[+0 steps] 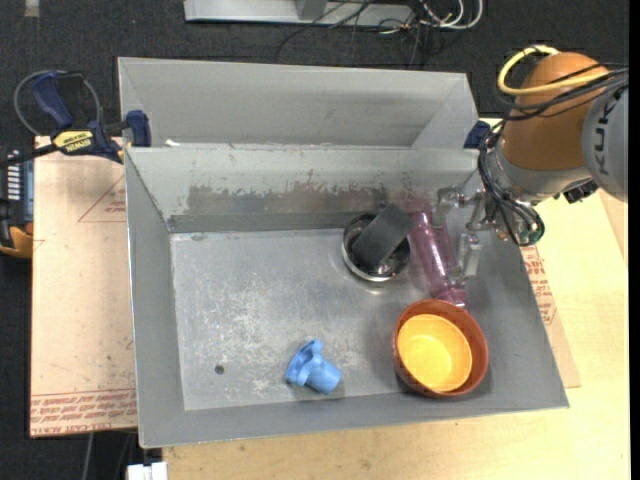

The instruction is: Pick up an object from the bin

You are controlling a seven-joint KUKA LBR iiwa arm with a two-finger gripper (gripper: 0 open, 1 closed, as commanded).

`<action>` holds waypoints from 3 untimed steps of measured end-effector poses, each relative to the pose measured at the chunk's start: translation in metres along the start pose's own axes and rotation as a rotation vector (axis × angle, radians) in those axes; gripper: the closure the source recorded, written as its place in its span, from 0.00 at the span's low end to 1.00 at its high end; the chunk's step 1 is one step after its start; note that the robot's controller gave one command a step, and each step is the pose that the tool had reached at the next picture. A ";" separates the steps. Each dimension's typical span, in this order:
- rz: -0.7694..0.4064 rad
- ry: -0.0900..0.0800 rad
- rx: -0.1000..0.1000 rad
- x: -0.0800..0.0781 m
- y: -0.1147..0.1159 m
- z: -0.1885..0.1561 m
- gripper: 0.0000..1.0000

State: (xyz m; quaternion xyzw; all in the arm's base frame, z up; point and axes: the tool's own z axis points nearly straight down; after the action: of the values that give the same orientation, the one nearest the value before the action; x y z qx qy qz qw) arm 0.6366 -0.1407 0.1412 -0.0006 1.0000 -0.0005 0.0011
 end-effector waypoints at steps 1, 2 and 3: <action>0.000 0.000 0.000 0.000 0.000 0.000 0.00; -0.194 -0.012 -0.001 0.028 -0.008 0.041 0.00; -0.197 -0.022 0.003 0.034 -0.003 0.040 0.00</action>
Offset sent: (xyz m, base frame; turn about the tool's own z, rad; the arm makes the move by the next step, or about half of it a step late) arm -0.0323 -0.0099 -0.0458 -0.2034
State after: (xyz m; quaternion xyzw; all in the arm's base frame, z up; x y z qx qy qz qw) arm 0.6023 -0.1434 0.1008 -0.0989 0.9950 -0.0023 0.0120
